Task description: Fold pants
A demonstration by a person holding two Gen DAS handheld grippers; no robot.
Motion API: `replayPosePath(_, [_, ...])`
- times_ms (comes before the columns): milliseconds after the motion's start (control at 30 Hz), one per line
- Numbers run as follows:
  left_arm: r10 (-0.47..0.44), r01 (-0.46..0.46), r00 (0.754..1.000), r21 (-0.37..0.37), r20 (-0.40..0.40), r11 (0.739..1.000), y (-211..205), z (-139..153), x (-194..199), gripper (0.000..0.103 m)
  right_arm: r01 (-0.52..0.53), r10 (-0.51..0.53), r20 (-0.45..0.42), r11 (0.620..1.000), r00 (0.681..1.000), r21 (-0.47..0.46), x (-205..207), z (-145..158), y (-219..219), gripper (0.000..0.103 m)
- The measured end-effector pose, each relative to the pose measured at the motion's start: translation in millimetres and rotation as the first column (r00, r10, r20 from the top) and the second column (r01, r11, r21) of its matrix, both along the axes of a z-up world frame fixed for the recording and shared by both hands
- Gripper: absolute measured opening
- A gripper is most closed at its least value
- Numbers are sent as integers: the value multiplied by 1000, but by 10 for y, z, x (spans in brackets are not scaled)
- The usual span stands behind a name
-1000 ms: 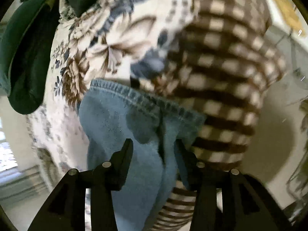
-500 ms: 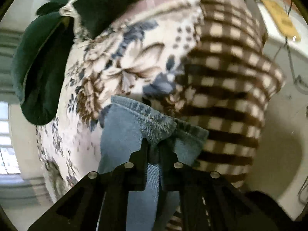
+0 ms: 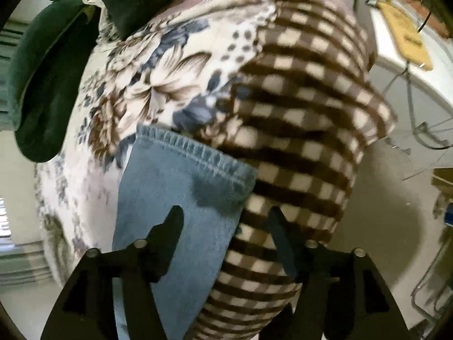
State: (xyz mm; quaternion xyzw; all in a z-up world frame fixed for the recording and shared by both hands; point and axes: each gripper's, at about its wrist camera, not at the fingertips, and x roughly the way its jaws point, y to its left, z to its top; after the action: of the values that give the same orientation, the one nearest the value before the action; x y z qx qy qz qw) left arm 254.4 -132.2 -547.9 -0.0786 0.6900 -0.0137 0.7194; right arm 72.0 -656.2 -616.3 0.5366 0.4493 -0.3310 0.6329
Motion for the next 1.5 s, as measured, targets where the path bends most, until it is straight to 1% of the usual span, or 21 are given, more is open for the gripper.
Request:
replayPosePath(67, [-35,34,999,-30,-12,999,-157,-147,27,84,-7,5,28,999,1000,49,14,-177,-10,67])
replayPosePath(167, [-68,68,998,21,-8,997,-286,-377,36,86,40,-54,133,993,990,107,-13,-401,-38,66])
replayPosePath(233, [-68,68,998,13,7,998,-320,-453,50,93,68,-95,272,992,958,109,15,-399,-9,61])
replayPosePath(267, [-68,68,998,2,14,998,-337,-471,66,99,59,-97,330,991,939,121,51,-396,-16,61])
replayPosePath(300, [-71,72,997,-14,19,997,-347,-496,51,103,35,-77,356,992,931,124,116,-421,-19,61])
replayPosePath(400, [-85,85,996,-2,20,996,-356,-593,39,103,-18,-46,357,984,933,175,258,-688,-63,63])
replayPosePath(500, [-95,94,995,28,33,995,-436,-660,39,103,-37,-42,398,981,916,190,349,-797,-100,62])
replayPosePath(533, [-92,91,995,33,34,995,-475,-679,55,103,-39,-42,420,982,906,182,366,-780,-104,42])
replayPosePath(567, [-88,87,996,37,34,996,-510,-693,46,103,-35,-43,426,984,904,175,379,-761,-114,9])
replayPosePath(667, [-80,79,997,38,20,996,-599,-718,64,103,1,-82,457,985,885,173,366,-656,-136,9])
replayPosePath(767, [-55,55,998,18,21,998,-643,-595,322,103,-15,-43,471,993,881,119,374,-379,-74,8])
replayPosePath(867, [-6,5,999,9,51,1000,-551,-384,343,103,-82,57,484,996,873,31,404,49,55,8])
replayPosePath(933, [32,-33,996,1,83,999,-441,-174,341,103,-152,154,489,987,859,-45,512,390,236,8])
replayPosePath(1033, [73,-74,988,2,135,997,-243,109,372,103,-244,274,486,962,830,-126,683,822,608,8])
replayPosePath(1100, [107,-105,981,-20,160,994,27,227,366,103,-298,346,478,938,808,-175,797,1064,923,8])
replayPosePath(1200, [145,-141,971,-31,189,989,449,399,295,103,-387,455,460,890,762,-240,1045,1345,1552,8])
replayPosePath(1267, [163,-161,965,-24,204,987,793,521,117,103,-454,531,441,848,724,-275,1237,1449,2054,8])
replayPosePath(1333, [186,-189,958,-9,219,982,1094,571,6,103,-528,611,403,792,682,-307,1418,1477,2635,8])
replayPosePath(1367, [199,-204,955,-2,219,979,1243,606,-96,103,-568,645,387,764,659,-305,1510,1418,2922,8])
replayPosePath(1467, [251,-254,948,-11,196,967,1755,544,-275,103,-669,732,306,681,609,-298,1722,1132,3716,8])
replayPosePath(1500, [264,-266,946,-15,189,964,1886,526,-319,103,-714,768,263,641,585,-282,1799,919,4040,8])
